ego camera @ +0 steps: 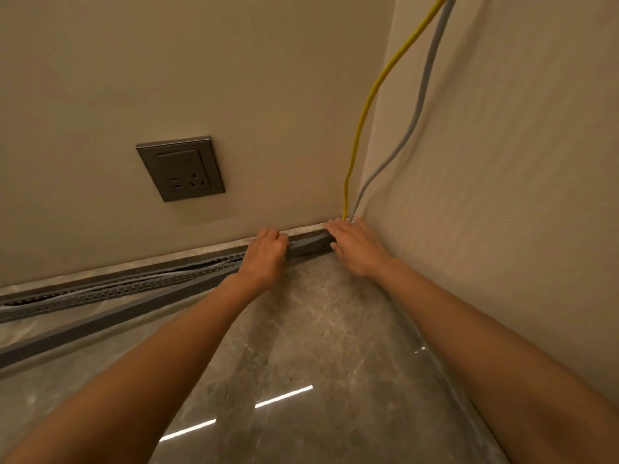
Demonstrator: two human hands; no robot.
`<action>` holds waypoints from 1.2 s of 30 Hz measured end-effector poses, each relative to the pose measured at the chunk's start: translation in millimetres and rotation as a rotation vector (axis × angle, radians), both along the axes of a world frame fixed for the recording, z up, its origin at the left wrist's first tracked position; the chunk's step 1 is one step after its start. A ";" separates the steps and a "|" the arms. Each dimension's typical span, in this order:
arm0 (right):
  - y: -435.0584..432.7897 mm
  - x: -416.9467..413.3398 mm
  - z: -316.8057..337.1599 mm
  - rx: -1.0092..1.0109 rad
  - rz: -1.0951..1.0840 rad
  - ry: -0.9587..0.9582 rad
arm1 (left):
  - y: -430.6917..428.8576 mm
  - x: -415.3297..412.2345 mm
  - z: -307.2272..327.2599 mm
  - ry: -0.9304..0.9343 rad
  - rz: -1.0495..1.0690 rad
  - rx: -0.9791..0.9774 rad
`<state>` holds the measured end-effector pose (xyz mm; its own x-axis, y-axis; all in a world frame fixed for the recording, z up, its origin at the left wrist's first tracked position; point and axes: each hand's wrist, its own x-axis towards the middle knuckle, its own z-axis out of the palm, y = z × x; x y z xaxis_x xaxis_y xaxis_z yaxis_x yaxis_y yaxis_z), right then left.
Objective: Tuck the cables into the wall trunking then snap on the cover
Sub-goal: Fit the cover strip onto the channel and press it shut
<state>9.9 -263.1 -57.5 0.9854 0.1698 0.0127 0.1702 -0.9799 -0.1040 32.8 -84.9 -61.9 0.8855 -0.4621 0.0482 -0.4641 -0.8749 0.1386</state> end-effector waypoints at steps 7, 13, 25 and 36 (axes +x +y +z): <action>-4.7 7.9 -12.5 -0.008 -0.116 -0.029 | -3.0 13.4 3.6 0.234 0.015 -0.060; -16.6 13.2 -7.0 0.021 -0.129 0.083 | 1.4 19.6 10.8 0.309 0.043 -0.046; -16.9 18.7 -1.5 0.017 -0.094 0.082 | -1.3 28.9 12.6 0.327 -0.019 0.004; -14.7 12.8 3.2 -0.012 -0.078 0.034 | 0.7 34.6 18.7 0.400 -0.076 0.028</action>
